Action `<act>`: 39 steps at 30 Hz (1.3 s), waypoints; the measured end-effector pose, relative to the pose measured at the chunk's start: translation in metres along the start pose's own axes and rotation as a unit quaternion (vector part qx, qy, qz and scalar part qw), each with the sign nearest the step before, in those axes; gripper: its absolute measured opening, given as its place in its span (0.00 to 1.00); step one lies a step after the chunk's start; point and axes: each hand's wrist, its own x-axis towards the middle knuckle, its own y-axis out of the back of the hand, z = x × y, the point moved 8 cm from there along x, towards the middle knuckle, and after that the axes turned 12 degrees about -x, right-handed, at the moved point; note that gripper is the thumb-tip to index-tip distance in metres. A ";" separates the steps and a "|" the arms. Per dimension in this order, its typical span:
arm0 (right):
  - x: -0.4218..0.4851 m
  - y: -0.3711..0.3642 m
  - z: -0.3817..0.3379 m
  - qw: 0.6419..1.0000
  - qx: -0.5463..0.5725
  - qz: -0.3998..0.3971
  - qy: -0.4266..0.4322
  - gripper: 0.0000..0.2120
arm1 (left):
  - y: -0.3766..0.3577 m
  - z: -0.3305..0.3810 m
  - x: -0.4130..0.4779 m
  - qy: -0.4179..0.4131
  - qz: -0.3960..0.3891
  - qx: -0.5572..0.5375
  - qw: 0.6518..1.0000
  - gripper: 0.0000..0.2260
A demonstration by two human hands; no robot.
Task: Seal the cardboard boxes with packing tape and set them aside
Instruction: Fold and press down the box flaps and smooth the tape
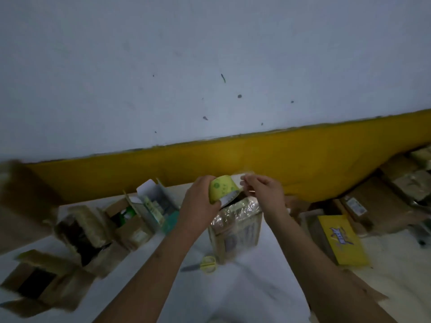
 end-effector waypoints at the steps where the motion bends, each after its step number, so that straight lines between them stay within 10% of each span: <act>1: 0.010 0.004 0.008 1.000 -0.005 -0.005 -0.009 0.07 | -0.009 0.000 0.006 -0.003 -0.005 0.005 1.000 0.20; 17: 0.074 0.017 0.085 0.986 -0.147 -0.073 -0.032 0.12 | -0.087 -0.075 0.026 0.120 0.052 -0.026 0.991 0.08; 39: 0.077 0.012 0.094 0.992 -0.090 -0.067 -0.057 0.14 | -0.111 -0.091 0.023 0.302 0.146 -0.208 0.919 0.17</act>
